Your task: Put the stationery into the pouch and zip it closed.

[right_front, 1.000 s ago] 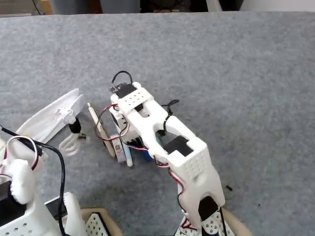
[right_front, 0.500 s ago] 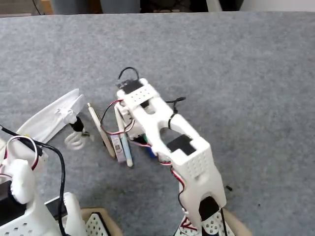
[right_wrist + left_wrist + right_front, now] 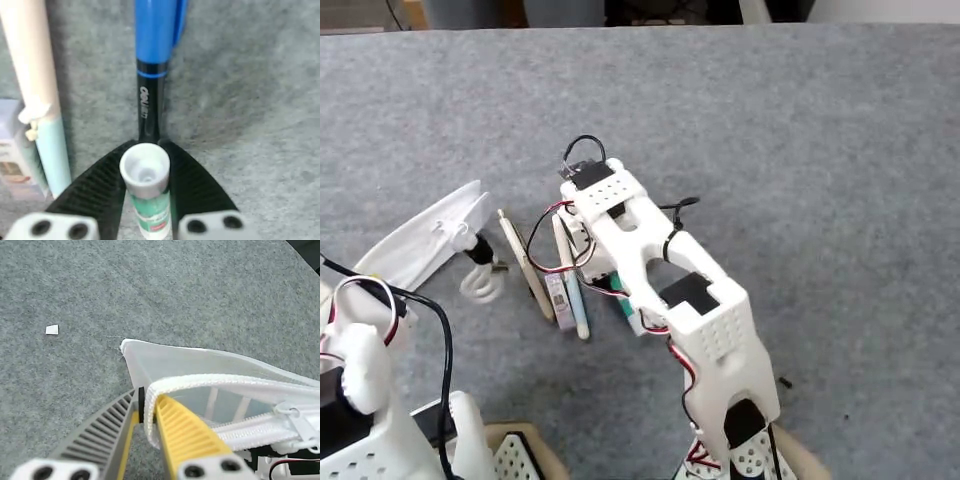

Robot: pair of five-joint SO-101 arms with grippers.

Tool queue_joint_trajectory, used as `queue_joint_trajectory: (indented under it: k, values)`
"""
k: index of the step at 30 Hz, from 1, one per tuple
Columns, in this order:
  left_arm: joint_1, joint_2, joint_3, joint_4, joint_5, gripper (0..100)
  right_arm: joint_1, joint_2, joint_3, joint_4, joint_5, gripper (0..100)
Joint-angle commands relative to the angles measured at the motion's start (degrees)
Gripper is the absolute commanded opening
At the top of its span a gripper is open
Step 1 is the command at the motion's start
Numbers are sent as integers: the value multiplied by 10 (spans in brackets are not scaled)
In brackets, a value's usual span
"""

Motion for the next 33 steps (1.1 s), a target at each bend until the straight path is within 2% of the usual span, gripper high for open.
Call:
queue_joint_trajectory:
  k: [1,3,5,12,22,24,33]
  values:
    - [0,11,12,10,-5,29,-5,-3,-16,12,18,101]
    - [0,11,12,10,-5,29,-5,-3,-27,27,21,171]
    - [0,11,12,10,-5,29,-5,-3,-35,33,21,183]
    - [0,11,12,10,-5,29,-5,-3,-39,33,21,49]
    - [0,11,12,10,-5,29,-5,-4,-40,33,21,41]
    - [0,11,12,10,-5,29,-5,-11,-40,33,21,10]
    - [0,11,12,10,-5,29,4,-135,-21,35,25,11]
